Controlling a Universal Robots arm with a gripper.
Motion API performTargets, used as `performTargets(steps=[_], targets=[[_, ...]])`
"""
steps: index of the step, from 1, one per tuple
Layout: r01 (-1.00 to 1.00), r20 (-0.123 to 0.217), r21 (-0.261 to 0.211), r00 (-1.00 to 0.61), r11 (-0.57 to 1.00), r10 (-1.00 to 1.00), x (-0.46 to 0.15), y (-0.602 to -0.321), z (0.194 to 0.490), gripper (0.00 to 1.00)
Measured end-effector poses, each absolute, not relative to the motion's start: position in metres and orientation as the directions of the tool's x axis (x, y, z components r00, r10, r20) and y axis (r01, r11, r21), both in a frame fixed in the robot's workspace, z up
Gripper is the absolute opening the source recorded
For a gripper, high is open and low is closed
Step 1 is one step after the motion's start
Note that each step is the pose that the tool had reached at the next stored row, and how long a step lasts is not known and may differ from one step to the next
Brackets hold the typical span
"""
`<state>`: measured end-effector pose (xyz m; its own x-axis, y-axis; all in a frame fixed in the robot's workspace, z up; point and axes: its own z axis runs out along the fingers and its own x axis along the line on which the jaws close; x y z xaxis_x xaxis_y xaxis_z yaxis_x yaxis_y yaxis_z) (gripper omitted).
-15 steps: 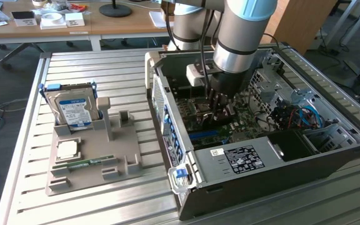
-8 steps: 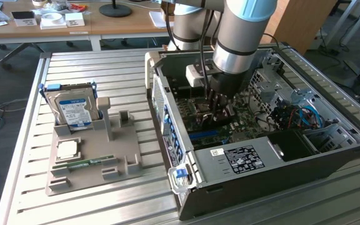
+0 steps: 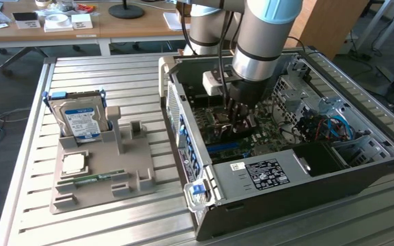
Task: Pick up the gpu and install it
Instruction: 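Insert the gpu into the slot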
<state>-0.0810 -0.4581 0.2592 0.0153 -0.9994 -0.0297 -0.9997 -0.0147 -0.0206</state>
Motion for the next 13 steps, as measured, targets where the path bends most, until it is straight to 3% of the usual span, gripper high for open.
performTargets(steps=[13], targets=[[-1.000, -0.029, -0.021, 0.014, -0.014, -0.999, -0.0827, -0.4582, 0.2546, 0.27]])
